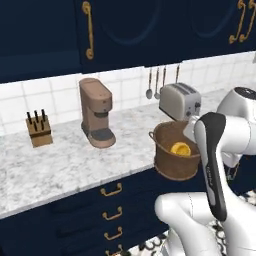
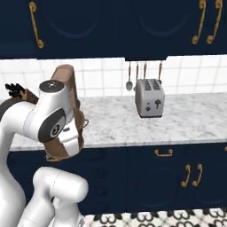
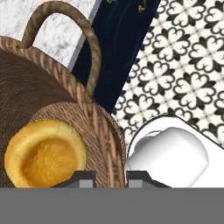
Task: Open the cabinet, pick up the bread from the cabinet and place it in the basket. Then move the basket to the dining counter.
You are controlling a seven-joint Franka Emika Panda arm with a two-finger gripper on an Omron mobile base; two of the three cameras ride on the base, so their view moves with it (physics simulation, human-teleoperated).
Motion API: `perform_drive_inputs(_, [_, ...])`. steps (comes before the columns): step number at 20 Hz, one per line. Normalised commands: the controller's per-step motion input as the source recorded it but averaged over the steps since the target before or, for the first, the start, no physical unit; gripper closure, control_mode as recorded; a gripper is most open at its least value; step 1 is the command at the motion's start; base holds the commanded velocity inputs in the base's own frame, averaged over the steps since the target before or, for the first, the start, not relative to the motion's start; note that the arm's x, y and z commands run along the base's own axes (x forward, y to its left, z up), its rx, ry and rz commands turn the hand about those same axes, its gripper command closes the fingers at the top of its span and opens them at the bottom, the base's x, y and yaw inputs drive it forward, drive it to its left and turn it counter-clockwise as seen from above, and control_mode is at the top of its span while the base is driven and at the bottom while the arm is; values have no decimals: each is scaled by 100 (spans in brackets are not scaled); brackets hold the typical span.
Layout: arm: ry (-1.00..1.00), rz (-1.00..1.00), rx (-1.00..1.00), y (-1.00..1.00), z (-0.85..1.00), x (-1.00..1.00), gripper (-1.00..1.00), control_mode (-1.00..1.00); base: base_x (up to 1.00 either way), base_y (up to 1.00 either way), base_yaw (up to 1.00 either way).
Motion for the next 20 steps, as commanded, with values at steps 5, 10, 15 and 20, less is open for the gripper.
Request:
perform_drive_inputs(5, [0,0,0,0,0,0,100,100,15,-100,-58])
perform_drive_inputs(10, [0,0,0,0,0,0,100,100,5,-98,-74])
perform_drive_inputs(15, [0,0,0,0,0,0,100,100,1,-82,-80])
perform_drive_inputs(20, [0,0,0,0,0,0,100,100,2,-46,-82])
